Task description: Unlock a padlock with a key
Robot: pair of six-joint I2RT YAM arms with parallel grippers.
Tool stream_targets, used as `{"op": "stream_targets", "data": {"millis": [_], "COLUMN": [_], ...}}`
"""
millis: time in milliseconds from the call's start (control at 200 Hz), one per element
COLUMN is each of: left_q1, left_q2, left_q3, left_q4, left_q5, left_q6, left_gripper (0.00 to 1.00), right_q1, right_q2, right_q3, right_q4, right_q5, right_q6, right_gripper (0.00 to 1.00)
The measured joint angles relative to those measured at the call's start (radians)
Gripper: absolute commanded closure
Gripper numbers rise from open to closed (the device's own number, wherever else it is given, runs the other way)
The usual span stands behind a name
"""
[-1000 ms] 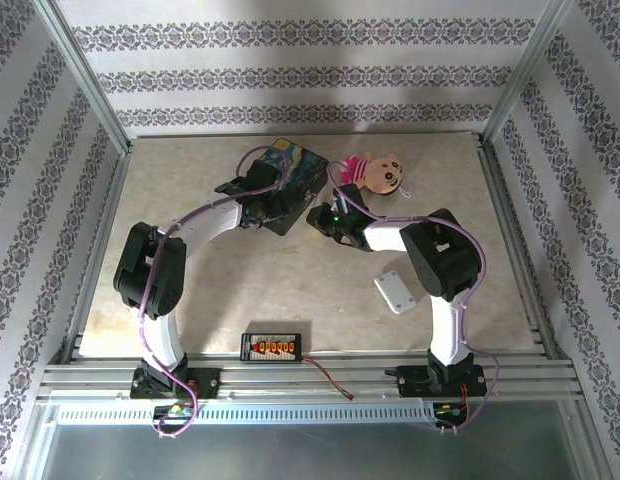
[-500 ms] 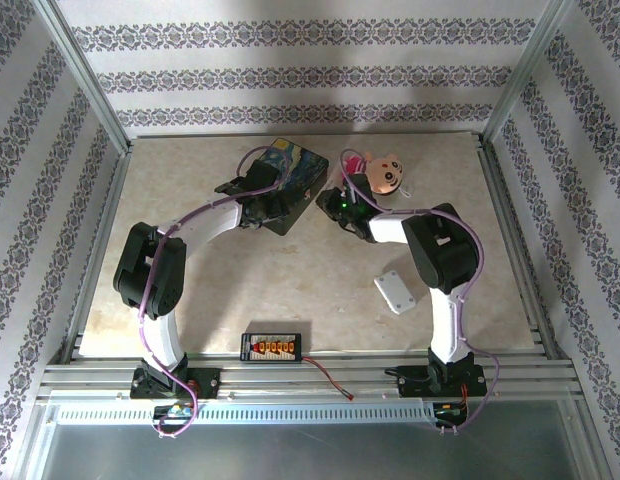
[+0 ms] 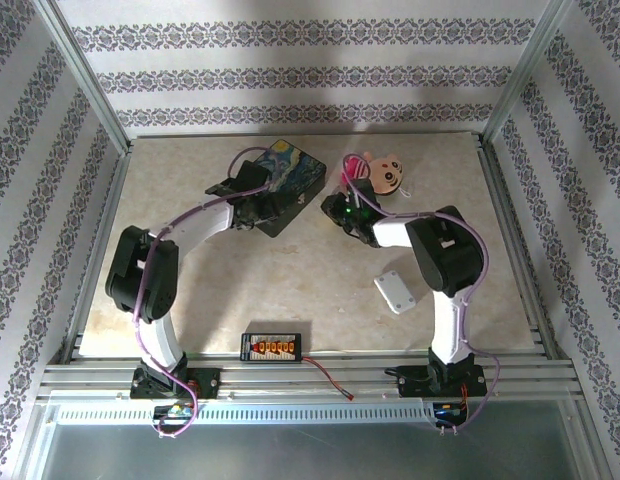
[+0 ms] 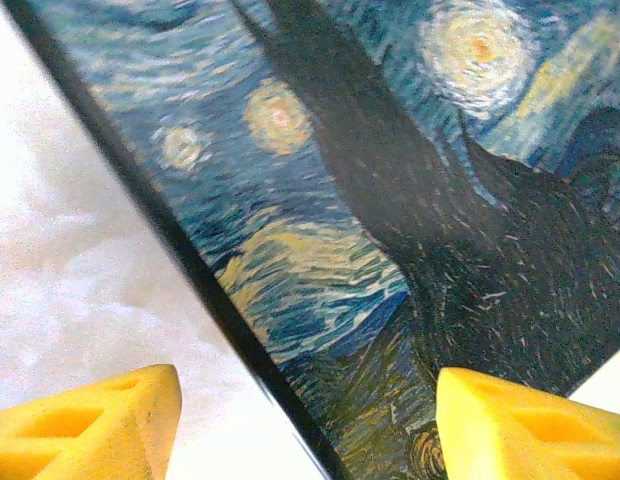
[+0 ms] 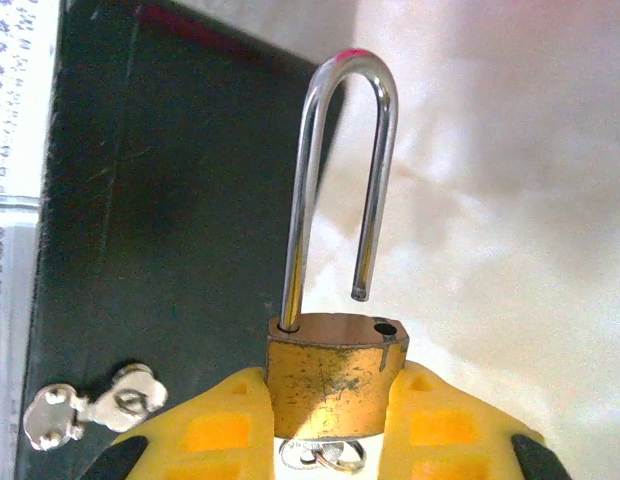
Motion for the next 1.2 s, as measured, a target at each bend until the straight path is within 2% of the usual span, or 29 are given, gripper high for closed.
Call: {"op": "stream_targets", "data": {"millis": [55,240,330,510,550,770,1024,1199], "left_q1": [0.02,0.071,0.104,0.196,0.214,0.283,0.337,0.344], "left_q2": [-0.016,-0.046,-0.055,-0.065,-0.065,-0.006,0.253,0.377], "left_q3": [-0.016,-0.045,-0.054,-0.069,-0.069,0.01,0.206,0.33], "left_q4": [-0.002,-0.006,-0.006,-0.004,-0.002,0.04,0.171,0.272], "left_q5": [0.0,-0.004,0.013,0.064,0.069,0.134,0.375,0.526], "left_q6": [0.006,0.023,0.024,0.011,0.004,-0.024,-0.039,-0.039], "left_gripper": [0.42,0.42,0.35,0.09,0.08,0.07,0.1,0.14], "right_q1": [0.0,0.0,0.005,0.019,0.019,0.026,0.04,0.04], "right_q2": [-0.048,-0.198,-0.265,-0.372,-0.389,-0.406,-0.367,-0.359], "right_q3": [-0.035,-0.105,-0.131,-0.164,-0.164,-0.163,-0.15,-0.14], "right_q4": [-0.032,-0.197,-0.295,-0.461,-0.485,-0.573,-0.644,-0.669], "right_q5": [0.007,0.023,0.043,0.074,0.076,0.075,0.067,0.063], "right_q6": [-0.031,-0.156,-0.221,-0.315,-0.332,-0.413,-0.46,-0.476], "right_gripper": [1.0,1.0,1.0,1.0,1.0,1.0,1.0,1.0]}}
